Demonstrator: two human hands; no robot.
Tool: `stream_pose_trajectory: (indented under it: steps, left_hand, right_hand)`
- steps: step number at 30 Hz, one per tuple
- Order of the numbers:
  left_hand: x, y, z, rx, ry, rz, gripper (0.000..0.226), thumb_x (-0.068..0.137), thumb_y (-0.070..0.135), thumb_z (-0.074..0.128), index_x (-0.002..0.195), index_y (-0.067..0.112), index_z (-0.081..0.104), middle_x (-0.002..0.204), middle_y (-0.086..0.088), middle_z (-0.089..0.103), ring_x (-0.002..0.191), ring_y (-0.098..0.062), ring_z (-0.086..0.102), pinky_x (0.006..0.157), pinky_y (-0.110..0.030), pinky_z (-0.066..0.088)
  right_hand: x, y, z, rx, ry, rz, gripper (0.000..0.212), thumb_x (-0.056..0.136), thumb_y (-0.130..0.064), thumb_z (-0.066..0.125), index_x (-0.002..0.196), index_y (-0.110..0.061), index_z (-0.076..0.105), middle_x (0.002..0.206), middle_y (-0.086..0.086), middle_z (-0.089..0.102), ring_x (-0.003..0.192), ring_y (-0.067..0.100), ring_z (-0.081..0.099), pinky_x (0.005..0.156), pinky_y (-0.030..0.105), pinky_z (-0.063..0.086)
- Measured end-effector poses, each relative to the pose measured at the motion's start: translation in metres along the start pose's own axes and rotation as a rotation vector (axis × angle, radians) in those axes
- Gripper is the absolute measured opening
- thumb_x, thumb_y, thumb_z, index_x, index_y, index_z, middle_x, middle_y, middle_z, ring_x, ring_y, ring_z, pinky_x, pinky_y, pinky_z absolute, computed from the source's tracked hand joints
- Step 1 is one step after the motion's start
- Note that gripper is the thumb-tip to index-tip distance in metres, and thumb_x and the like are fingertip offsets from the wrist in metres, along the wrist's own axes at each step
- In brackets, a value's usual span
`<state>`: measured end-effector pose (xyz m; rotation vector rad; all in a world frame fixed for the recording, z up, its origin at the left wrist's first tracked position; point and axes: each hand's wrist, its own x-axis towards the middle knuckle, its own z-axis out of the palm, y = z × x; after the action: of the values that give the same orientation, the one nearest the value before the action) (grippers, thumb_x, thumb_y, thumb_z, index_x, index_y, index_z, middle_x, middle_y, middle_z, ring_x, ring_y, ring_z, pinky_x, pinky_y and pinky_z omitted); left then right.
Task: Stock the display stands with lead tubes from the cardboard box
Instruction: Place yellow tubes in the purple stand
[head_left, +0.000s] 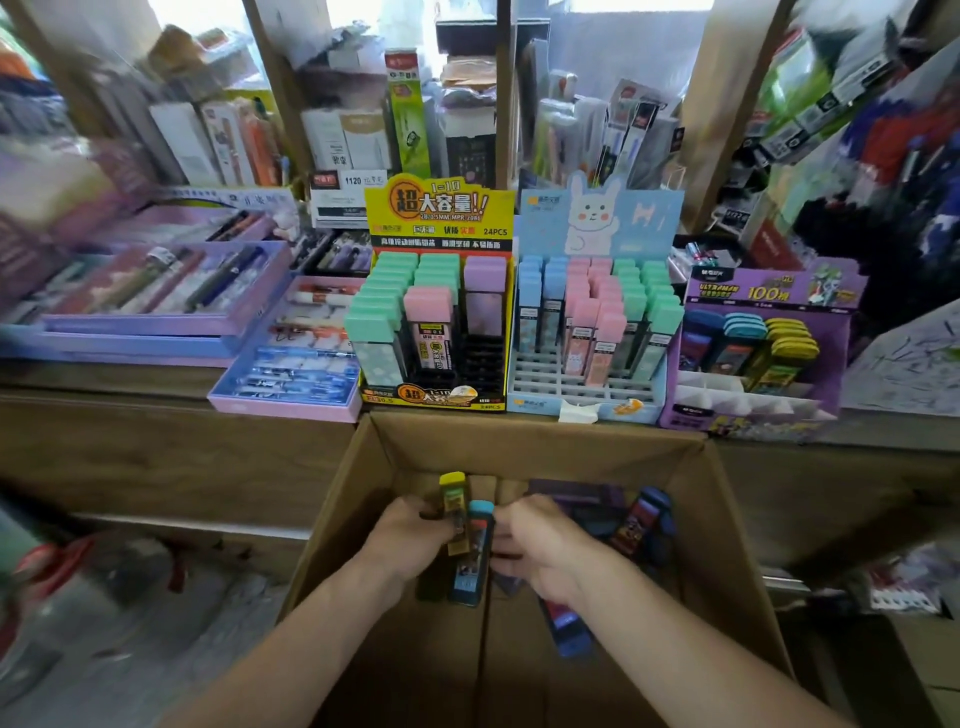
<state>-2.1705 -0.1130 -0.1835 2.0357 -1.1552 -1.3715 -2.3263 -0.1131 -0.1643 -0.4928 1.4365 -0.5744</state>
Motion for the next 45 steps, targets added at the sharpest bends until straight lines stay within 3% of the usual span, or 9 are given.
stream_pose_trajectory:
  steps: [3, 9, 16, 24, 32, 35, 38, 42, 45]
  left_hand:
    - [-0.006, 0.002, 0.008, -0.046, -0.038, 0.009, 0.016, 0.087, 0.015, 0.073, 0.085, 0.028, 0.064, 0.081, 0.008, 0.071, 0.074, -0.002, 0.066, 0.051, -0.013, 0.047]
    - [-0.013, 0.008, 0.018, -0.179, -0.137, -0.023, 0.022, 0.085, 0.007, 0.071, 0.094, 0.027, 0.07, 0.091, 0.0, 0.076, 0.091, -0.015, 0.072, 0.062, -0.023, 0.054]
    - [-0.018, 0.013, 0.024, -0.373, -0.185, -0.015, 0.021, 0.086, 0.012, 0.076, 0.104, 0.021, 0.071, 0.1, -0.004, 0.077, 0.095, -0.019, 0.073, 0.075, -0.031, 0.058]
    - [-0.04, 0.038, 0.025, -0.663, -0.32, 0.026, 0.019, 0.086, 0.022, 0.076, 0.097, 0.01, 0.065, 0.088, -0.011, 0.077, 0.081, -0.023, 0.074, 0.069, -0.037, 0.06]
    - [-0.069, 0.065, 0.029, -0.877, -0.432, 0.07, 0.035, 0.093, 0.017, 0.068, 0.12, 0.0, 0.053, 0.1, -0.024, 0.07, 0.087, -0.031, 0.069, 0.069, -0.042, 0.06]
    - [-0.072, 0.068, 0.031, -0.883, -0.356, 0.134, 0.027, 0.092, 0.013, 0.067, 0.113, 0.0, 0.055, 0.096, -0.019, 0.072, 0.08, -0.029, 0.07, 0.063, -0.04, 0.061]
    - [-0.073, 0.068, 0.029, -0.921, -0.349, 0.156, 0.023, 0.094, 0.008, 0.063, 0.112, 0.0, 0.053, 0.103, -0.024, 0.074, 0.09, -0.036, 0.075, 0.072, -0.047, 0.064]
    - [-0.073, 0.065, 0.027, -0.952, -0.395, 0.168, 0.025, 0.092, 0.006, 0.062, 0.116, -0.002, 0.055, 0.102, -0.024, 0.076, 0.09, -0.038, 0.076, 0.07, -0.041, 0.065]
    - [-0.069, 0.061, 0.029, -0.918, -0.421, 0.158, 0.023, 0.092, 0.005, 0.062, 0.114, 0.0, 0.062, 0.102, -0.023, 0.076, 0.09, -0.036, 0.076, 0.066, -0.036, 0.065]
  right_hand:
    - [-0.003, -0.002, -0.001, 0.01, 0.008, -0.005, 0.015, 0.105, -0.01, 0.05, 0.12, -0.009, 0.054, 0.12, 0.021, 0.067, 0.111, 0.034, 0.068, 0.091, 0.048, 0.06]
    - [0.0, 0.004, -0.001, -0.1, 0.082, -0.075, 0.016, 0.098, -0.007, 0.064, 0.114, -0.009, 0.062, 0.111, 0.017, 0.071, 0.104, 0.033, 0.07, 0.096, 0.055, 0.057]
    - [-0.005, -0.001, -0.012, -0.102, 0.118, -0.133, 0.018, 0.091, 0.006, 0.068, 0.097, -0.011, 0.07, 0.097, 0.016, 0.076, 0.093, 0.032, 0.074, 0.087, 0.049, 0.061]
    - [-0.042, -0.03, -0.035, 0.056, -0.112, -0.201, 0.021, 0.099, 0.001, 0.059, 0.118, -0.003, 0.069, 0.111, 0.021, 0.075, 0.098, 0.03, 0.074, 0.086, 0.043, 0.059]
    - [-0.072, -0.046, -0.055, 0.146, -0.19, -0.32, 0.025, 0.104, -0.009, 0.053, 0.121, 0.001, 0.068, 0.116, 0.024, 0.073, 0.108, 0.032, 0.072, 0.096, 0.046, 0.058]
    - [-0.08, -0.05, -0.07, 0.199, -0.111, -0.367, 0.022, 0.102, -0.004, 0.056, 0.116, 0.007, 0.069, 0.113, 0.023, 0.074, 0.102, 0.029, 0.074, 0.083, 0.036, 0.062]
    - [-0.087, -0.054, -0.09, 0.273, -0.042, -0.443, 0.02, 0.099, 0.0, 0.057, 0.112, 0.011, 0.068, 0.112, 0.026, 0.074, 0.104, 0.031, 0.075, 0.083, 0.033, 0.063]
    - [-0.106, -0.062, -0.115, 0.165, 0.034, -0.571, 0.027, 0.085, -0.018, 0.067, 0.107, -0.006, 0.077, 0.109, 0.012, 0.078, 0.102, 0.02, 0.075, 0.077, 0.026, 0.062]
    - [-0.117, -0.07, -0.129, 0.043, 0.113, -0.646, 0.021, 0.094, -0.023, 0.064, 0.103, -0.016, 0.081, 0.107, 0.009, 0.079, 0.099, 0.019, 0.076, 0.075, 0.028, 0.062]
